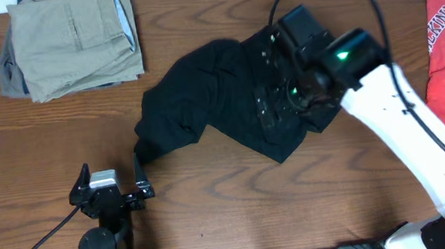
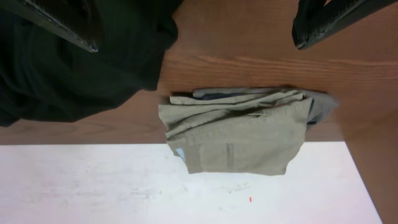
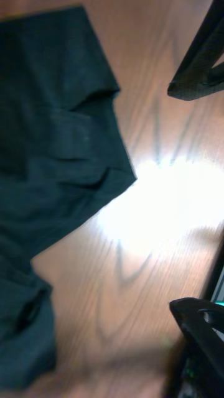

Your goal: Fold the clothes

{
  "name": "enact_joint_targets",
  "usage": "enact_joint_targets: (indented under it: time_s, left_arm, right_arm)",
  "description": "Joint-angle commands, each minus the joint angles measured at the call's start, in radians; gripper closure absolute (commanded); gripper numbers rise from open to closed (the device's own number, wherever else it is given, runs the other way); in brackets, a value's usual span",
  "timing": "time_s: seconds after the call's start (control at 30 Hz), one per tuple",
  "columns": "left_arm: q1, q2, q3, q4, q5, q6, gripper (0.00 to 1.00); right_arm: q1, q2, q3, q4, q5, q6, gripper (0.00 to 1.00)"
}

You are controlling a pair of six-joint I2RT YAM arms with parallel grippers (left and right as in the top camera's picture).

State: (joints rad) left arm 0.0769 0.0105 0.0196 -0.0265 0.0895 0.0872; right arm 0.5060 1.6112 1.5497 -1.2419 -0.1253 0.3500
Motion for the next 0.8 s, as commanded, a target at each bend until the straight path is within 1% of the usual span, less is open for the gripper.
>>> enact_joint_targets:
  time_s: [0.0, 0.03, 0.1, 0.17, 0.2, 0.37, 0.47, 0.57, 0.77]
  left_arm:
    - [0.003, -0.006, -0.016, -0.034, 0.006, 0.013, 0.02]
    - [0.003, -0.006, -0.016, -0.034, 0.006, 0.013, 0.02]
    - [0.003, -0.006, -0.016, -0.034, 0.006, 0.013, 0.02]
    - [0.003, -0.006, -0.016, -0.034, 0.006, 0.013, 0.02]
    - [0.003, -0.006, -0.016, -0.034, 0.006, 0.013, 0.02]
    - [0.003, -0.006, -0.016, -0.034, 0.006, 0.013, 0.02]
    - [0.003, -0.006, -0.016, -0.034, 0.006, 0.013, 0.02]
    - [0.003, -0.006, -0.016, -0.034, 0.006, 0.013, 0.02]
    - [0.003, -0.006, -0.016, -0.034, 0.006, 0.013, 0.02]
  right_arm:
    - [0.004, 0.006, -0.12, 0.066, -0.002, 0.072, 0.01]
    - [0.004, 0.006, -0.162, 0.103, -0.021, 0.072, 0.02]
    - [0.006, 0.006, -0.232, 0.163, -0.058, 0.072, 0.12]
    - [0.006, 0.006, -0.299, 0.224, -0.067, 0.081, 0.24]
    - [0.006, 0.006, -0.322, 0.246, -0.066, 0.086, 0.28]
    - [-0.004, 0.006, -0.433, 0.383, -0.05, 0.148, 0.43]
    - [-0.006, 0.007, -0.499, 0.468, -0.003, 0.224, 0.51]
    - [-0.005, 0.007, -0.548, 0.523, -0.015, 0.263, 0.54]
    - [-0.003, 0.007, -0.597, 0.544, -0.041, 0.286, 0.55]
